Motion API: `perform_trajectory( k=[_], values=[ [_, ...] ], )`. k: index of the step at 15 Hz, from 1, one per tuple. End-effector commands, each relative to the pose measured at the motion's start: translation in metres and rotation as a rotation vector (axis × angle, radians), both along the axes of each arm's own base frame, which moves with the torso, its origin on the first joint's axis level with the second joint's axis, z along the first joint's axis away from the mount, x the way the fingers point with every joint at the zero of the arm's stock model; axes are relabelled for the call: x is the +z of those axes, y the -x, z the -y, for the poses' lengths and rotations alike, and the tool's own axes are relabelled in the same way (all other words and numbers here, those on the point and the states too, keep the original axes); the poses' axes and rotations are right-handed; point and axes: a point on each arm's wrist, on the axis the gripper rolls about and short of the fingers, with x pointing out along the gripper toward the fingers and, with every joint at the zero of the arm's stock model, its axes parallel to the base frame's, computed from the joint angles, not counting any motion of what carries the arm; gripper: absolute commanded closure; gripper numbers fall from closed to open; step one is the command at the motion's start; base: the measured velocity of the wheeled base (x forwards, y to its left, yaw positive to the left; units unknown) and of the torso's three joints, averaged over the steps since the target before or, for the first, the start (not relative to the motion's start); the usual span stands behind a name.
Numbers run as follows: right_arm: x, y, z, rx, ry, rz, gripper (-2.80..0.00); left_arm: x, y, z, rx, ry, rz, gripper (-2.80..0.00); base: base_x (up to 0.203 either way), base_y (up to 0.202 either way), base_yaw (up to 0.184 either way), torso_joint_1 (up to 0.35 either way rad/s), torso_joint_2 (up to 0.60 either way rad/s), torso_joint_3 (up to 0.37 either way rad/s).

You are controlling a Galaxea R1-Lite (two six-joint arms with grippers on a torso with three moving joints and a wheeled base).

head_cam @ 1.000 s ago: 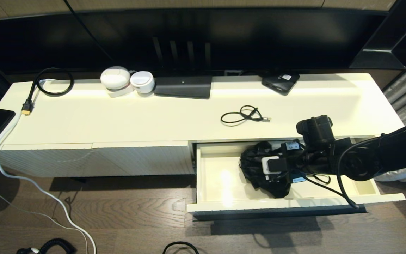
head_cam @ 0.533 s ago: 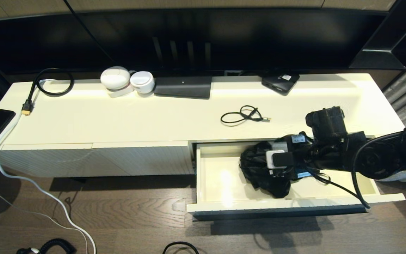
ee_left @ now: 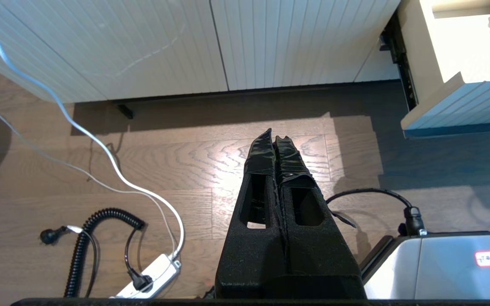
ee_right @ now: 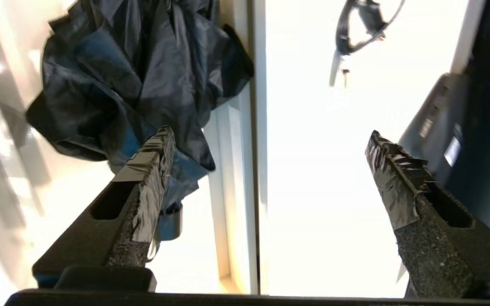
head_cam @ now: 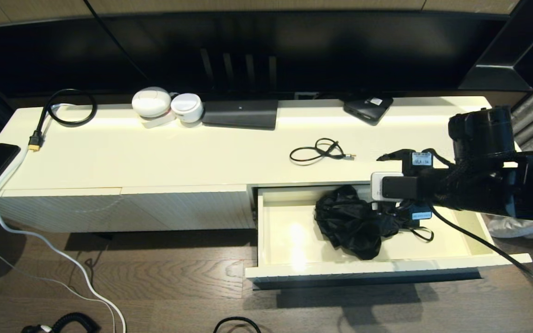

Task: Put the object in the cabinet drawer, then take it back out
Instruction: Put the data cable in the drawer

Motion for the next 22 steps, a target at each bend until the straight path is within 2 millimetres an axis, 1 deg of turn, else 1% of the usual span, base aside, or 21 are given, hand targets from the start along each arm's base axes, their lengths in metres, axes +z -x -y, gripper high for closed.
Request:
perform_trajectory(
  k=[1, 2, 4, 5, 7, 10, 11, 13, 15, 17, 19, 22],
  values=[
    [0.031, 0.013, 0.0, -0.018, -0.047, 0.062, -2.8, 0.0, 0.0, 0.0, 0.0, -0.001, 0.0, 0.0, 0.0, 0.0, 0.0, 0.0, 0.0, 0.0],
    [0.043, 0.015, -0.005, -0.053, -0.094, 0.055, -2.8, 0.0, 0.0, 0.0, -0.002, -0.001, 0.0, 0.0, 0.0, 0.0, 0.0, 0.0, 0.0, 0.0],
    [0.06, 0.017, -0.017, -0.118, -0.181, 0.023, -2.8, 0.0, 0.0, 0.0, -0.002, -0.001, 0.0, 0.0, 0.0, 0.0, 0.0, 0.0, 0.0, 0.0],
    [0.063, 0.014, -0.025, -0.162, -0.218, -0.01, -2.8, 0.0, 0.0, 0.0, 0.0, -0.001, 0.0, 0.0, 0.0, 0.0, 0.0, 0.0, 0.0, 0.0],
    [0.061, 0.007, -0.034, -0.209, -0.255, -0.054, -2.8, 0.0, 0.0, 0.0, 0.0, -0.001, 0.0, 0.0, 0.0, 0.0, 0.0, 0.0, 0.0, 0.0],
    [0.067, -0.021, -0.054, -0.259, -0.386, -0.082, -2.8, 0.0, 0.0, 0.0, 0.0, -0.001, 0.0, 0.0, 0.0, 0.0, 0.0, 0.0, 0.0, 0.0],
    [0.067, -0.03, -0.061, -0.285, -0.432, -0.11, -2.8, 0.0, 0.0, 0.0, 0.0, -0.001, 0.0, 0.0, 0.0, 0.0, 0.0, 0.0, 0.0, 0.0],
    [0.06, -0.045, -0.072, -0.327, -0.493, -0.158, -2.8, 0.0, 0.0, 0.0, -0.002, -0.001, 0.0, 0.0, 0.0, 0.0, 0.0, 0.0, 0.0, 0.0],
    [0.056, -0.052, -0.082, -0.352, -0.55, -0.186, -2.8, 0.0, 0.0, 0.0, 0.0, -0.001, 0.0, 0.0, 0.0, 0.0, 0.0, 0.0, 0.0, 0.0],
    [0.053, -0.063, -0.089, -0.42, -0.591, -0.206, -2.8, 0.0, 0.0, 0.0, 0.0, -0.001, 0.0, 0.0, 0.0, 0.0, 0.0, 0.0, 0.0, 0.0],
    [0.042, -0.072, -0.092, -0.483, -0.599, -0.235, -2.8, 0.0, 0.0, 0.0, -0.001, -0.001, 0.0, 0.0, 0.0, 0.0, 0.0, 0.0, 0.0, 0.0],
    [0.035, -0.078, -0.09, -0.524, -0.621, -0.247, -2.8, 0.0, 0.0, 0.0, 0.0, 0.0, 0.0, 0.0, 0.0, 0.0, 0.0, 0.0, 0.0, 0.0]
  ],
)
